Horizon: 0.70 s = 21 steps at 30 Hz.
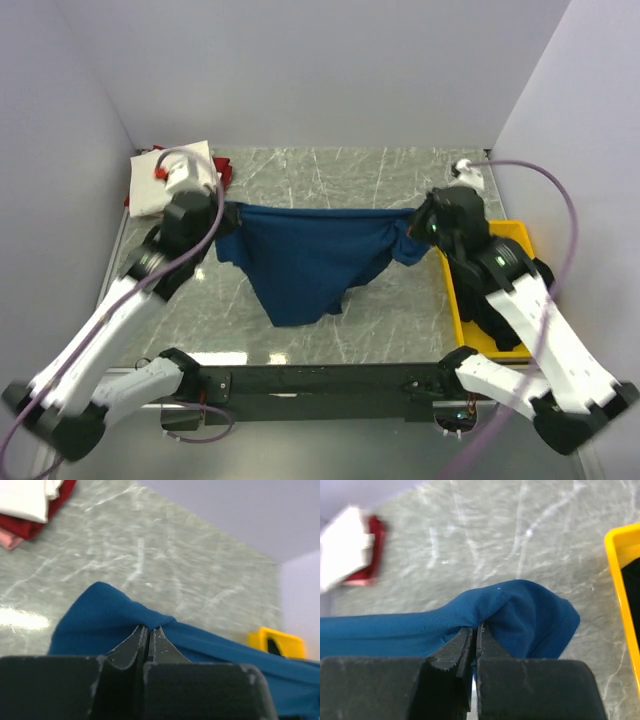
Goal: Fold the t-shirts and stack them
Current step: Flatten the tshirt out
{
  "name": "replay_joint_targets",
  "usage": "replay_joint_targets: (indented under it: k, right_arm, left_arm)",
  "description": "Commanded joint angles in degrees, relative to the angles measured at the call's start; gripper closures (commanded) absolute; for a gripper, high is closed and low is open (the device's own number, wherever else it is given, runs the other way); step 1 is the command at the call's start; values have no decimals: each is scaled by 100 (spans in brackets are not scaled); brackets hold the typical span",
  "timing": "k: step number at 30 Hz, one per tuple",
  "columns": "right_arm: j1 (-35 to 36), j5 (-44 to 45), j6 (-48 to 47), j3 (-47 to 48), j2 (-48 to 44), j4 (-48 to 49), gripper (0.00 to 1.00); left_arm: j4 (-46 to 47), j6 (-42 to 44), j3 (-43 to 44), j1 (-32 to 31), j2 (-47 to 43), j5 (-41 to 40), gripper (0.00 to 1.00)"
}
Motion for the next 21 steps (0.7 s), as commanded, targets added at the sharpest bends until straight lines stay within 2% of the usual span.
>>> replay_joint_targets:
  k: [1,4,5,8,9,10,12,13,15,16,17,18,20,21]
  right_arm:
    - [-940,-835,-373,-74,651,645,100]
    - [-1365,-1302,-347,-21,1660,1092,100]
    - [-1618,-1452,-321,-4,1838,1207,100]
    - [-1788,-1796,-215,128,2496,1498,100]
    - [-1814,-1849,-198,224,2664,1525,100]
    - [-1806,-1893,-206,303,3014,1534,100]
    - [-1805,-1937,-206,453,3306,1402,94]
    - [-1805,-1928,-224,445,3386,1402,85]
    - [-1805,-1815,-215,218,3466,1516,72]
    - [-1805,-1797,-206,112,3457,1594,62]
    - [-1805,-1779,-189,24,3387,1700,59]
    - [-1805,-1770,-189,-134,3361,1735,57]
    - [-1806,-1709,-162,-275,3229,1780,56]
    - [-1805,-1683,-153,-441,3159,1797,56]
  left_arm:
    - [358,362,507,788,1239,459,99]
    - [798,423,971,1316,2243,891,100]
    - [1069,467,1095,1379,2439,927,99]
    - [1247,608,1631,1581,3098,1146,99]
    - [1117,704,1946,1625,3265,1234,90]
    - [967,731,2123,1625,3580,1339,65]
    - [808,722,2170,1625,3697,1410,50]
    - [938,670,1969,1625,3471,1602,33]
    - [1290,434,1129,1617,3084,1726,25]
    - [1448,345,853,1608,2691,1770,23]
    - [1467,249,590,1590,2495,1788,23]
    - [1519,108,30,1555,2302,1771,24]
    - [1537,-33,-509,1310,1748,1448,33]
    - [1624,-147,-1086,1031,1564,1367,37]
